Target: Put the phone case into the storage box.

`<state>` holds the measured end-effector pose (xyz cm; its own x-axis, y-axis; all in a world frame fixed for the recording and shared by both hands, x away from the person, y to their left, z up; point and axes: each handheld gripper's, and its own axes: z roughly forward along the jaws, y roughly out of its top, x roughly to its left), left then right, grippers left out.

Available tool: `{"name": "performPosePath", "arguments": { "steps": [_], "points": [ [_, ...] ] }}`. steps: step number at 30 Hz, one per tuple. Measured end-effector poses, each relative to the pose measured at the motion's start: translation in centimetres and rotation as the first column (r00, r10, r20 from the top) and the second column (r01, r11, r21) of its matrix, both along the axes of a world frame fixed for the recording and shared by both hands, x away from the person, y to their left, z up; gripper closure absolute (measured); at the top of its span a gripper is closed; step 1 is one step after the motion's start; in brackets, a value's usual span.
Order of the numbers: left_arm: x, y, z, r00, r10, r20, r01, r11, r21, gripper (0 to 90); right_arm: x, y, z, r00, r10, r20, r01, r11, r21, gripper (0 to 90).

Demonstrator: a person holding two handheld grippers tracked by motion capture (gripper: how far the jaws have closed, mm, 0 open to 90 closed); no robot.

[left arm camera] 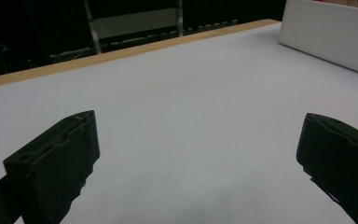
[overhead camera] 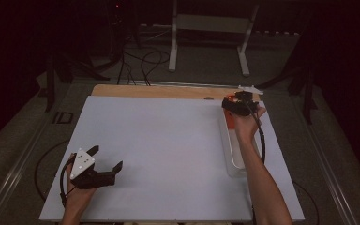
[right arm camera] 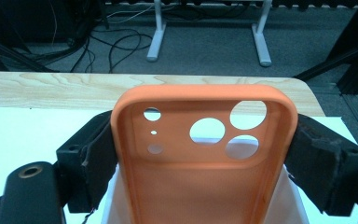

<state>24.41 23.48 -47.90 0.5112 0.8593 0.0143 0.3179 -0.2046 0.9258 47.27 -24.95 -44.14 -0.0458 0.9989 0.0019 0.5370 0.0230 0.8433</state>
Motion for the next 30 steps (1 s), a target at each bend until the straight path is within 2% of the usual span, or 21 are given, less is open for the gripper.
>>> {"name": "performPosePath", "arguments": {
  "steps": [14, 19, 30],
  "points": [
    [0.01, 0.01, -0.01, 1.0, 0.001, -0.001, -0.001, 1.0, 0.0, 0.0, -0.02, 0.05, -0.06, 1.0, 0.001, 0.007, -0.001, 1.0, 0.013, 12.9],
    [0.0, -0.02, -0.01, 1.0, -0.001, -0.001, 0.001, 1.0, 0.001, 0.0, -0.11, 0.26, 0.06, 0.9996, 0.011, 0.025, -0.012, 1.0, 0.019, 9.3],
    [0.0, -0.03, -0.01, 1.0, -0.001, -0.001, 0.001, 1.0, 0.002, 0.0, -0.45, 0.3, 0.44, 0.9986, 0.024, 0.047, -0.025, 0.999, 0.03, 9.3]
  ]
}}
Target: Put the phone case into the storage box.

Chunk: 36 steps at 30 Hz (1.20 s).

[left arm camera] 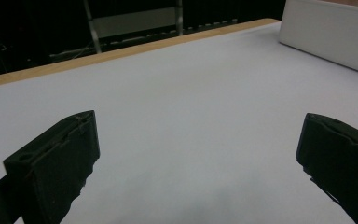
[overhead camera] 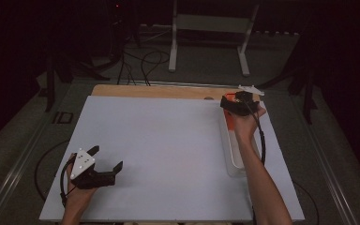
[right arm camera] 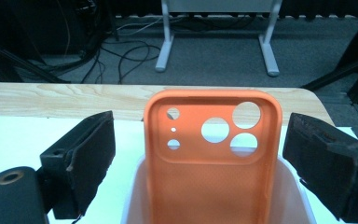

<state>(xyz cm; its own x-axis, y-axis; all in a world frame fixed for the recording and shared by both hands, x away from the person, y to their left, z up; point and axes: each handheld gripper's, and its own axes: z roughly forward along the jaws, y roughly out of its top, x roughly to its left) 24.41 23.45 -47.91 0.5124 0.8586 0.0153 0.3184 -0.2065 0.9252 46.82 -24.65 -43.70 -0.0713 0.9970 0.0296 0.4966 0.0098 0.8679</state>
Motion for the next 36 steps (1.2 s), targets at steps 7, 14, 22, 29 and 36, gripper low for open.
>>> {"name": "performPosePath", "arguments": {
  "steps": [7, 14, 22, 29, 36],
  "points": [
    [0.0, 0.0, 0.0, 1.0, 0.001, 0.0, -0.001, 1.0, 0.0, 0.0, -0.4, 0.3, 0.2, 0.9996, 0.024, 0.01, -0.024, 1.0, 0.009, 9.3],
    [0.0, 0.0, 0.0, 1.0, 0.0, -0.001, 0.0, 1.0, -0.001, 0.0, -1.0, 1.0, 0.6, 0.9949, 0.101, 0.01, -0.101, 0.995, 0.012, 9.3],
    [0.0, -0.1, 0.0, 1.0, -0.003, -0.002, 0.003, 1.0, 0.001, 0.0, -2.2, 1.9, 1.1, 0.9852, 0.171, 0.012, -0.171, 0.985, 0.007, 9.3],
    [0.0, -0.1, -0.1, 1.0, -0.004, -0.004, 0.004, 1.0, 0.001, 0.0, -3.7, 2.8, 1.5, 0.968, 0.251, 0.008, -0.251, 0.968, 0.005, 9.3],
    [0.0, -0.1, -0.1, 1.0, -0.005, -0.005, 0.005, 1.0, 0.003, 0.0, -5.1, 3.5, 1.8, 0.9515, 0.307, 0.006, -0.308, 0.951, 0.012, 9.3]
  ]
}}
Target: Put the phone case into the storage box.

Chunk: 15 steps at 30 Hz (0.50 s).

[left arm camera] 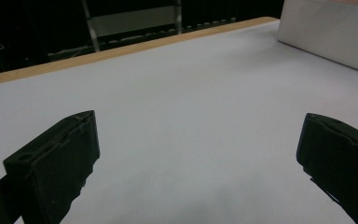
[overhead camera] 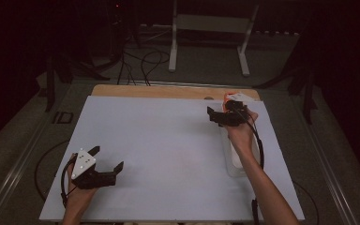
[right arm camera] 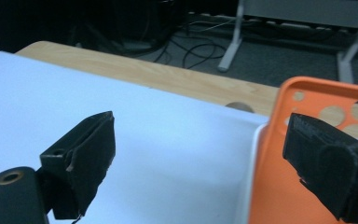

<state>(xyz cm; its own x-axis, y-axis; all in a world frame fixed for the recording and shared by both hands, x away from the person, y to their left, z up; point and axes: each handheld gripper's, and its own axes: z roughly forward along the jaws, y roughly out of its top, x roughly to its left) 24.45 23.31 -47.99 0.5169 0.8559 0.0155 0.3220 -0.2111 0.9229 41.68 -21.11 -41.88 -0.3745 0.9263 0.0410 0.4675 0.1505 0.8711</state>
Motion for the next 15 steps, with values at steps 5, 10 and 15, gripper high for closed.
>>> {"name": "performPosePath", "arguments": {
  "steps": [5, 10, 15],
  "points": [
    [0.0, 0.0, 0.0, 1.0, -0.002, -0.001, 0.002, 1.0, -0.001, 0.0, -1.6, 0.6, 0.4, 0.9985, 0.055, -0.002, -0.055, 0.998, 0.01, 9.3],
    [0.0, 0.0, 0.0, 1.0, -0.003, -0.001, 0.003, 1.0, -0.002, 0.0, -3.1, 1.1, 0.4, 0.9952, 0.098, -0.001, -0.098, 0.995, 0.012, 9.3],
    [0.0, 0.0, 0.1, 1.0, -0.002, 0.001, 0.002, 1.0, -0.007, 0.0, -4.6, 1.4, 0.4, 0.991, 0.134, 0.009, -0.134, 0.991, 0.018, 9.3]
  ]
}}
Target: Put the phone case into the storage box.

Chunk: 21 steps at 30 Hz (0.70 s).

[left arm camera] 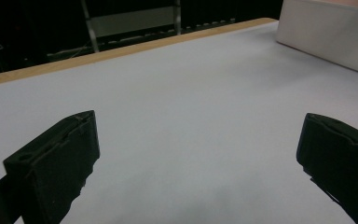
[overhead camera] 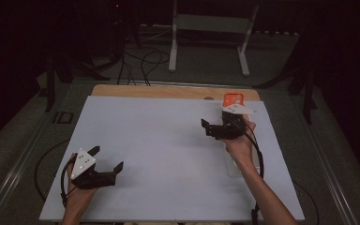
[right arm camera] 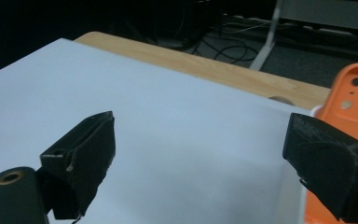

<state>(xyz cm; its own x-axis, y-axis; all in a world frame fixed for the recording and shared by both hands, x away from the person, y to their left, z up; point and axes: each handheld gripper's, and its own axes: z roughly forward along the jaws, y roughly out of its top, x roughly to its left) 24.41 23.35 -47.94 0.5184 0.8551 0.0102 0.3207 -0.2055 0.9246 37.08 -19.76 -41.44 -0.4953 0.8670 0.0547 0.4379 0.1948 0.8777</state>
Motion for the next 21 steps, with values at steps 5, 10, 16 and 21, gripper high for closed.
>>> {"name": "performPosePath", "arguments": {
  "steps": [5, 10, 16, 21],
  "points": [
    [0.0, 0.0, 0.0, 1.0, -0.002, -0.002, 0.002, 1.0, 0.001, 0.0, -1.8, 0.2, -0.1, 0.9995, 0.026, 0.018, -0.026, 1.0, -0.005, 9.3],
    [0.0, -0.1, 0.0, 1.0, -0.007, -0.001, 0.007, 1.0, 0.001, 0.0, -3.4, 0.1, -0.5, 0.9984, 0.047, 0.032, -0.046, 0.999, -0.004, 9.4],
    [0.0, -0.1, 0.1, 1.0, -0.008, -0.001, 0.008, 1.0, -0.001, 0.0, -5.4, -0.1, -1.1, 0.9957, 0.082, 0.044, -0.082, 0.997, 0.009, 9.4],
    [0.0, -0.1, 0.1, 1.0, -0.007, 0.001, 0.007, 1.0, -0.002, 0.0, -7.0, -0.3, -1.8, 0.9927, 0.11, 0.049, -0.111, 0.994, 0.02, 9.4]
  ]
}}
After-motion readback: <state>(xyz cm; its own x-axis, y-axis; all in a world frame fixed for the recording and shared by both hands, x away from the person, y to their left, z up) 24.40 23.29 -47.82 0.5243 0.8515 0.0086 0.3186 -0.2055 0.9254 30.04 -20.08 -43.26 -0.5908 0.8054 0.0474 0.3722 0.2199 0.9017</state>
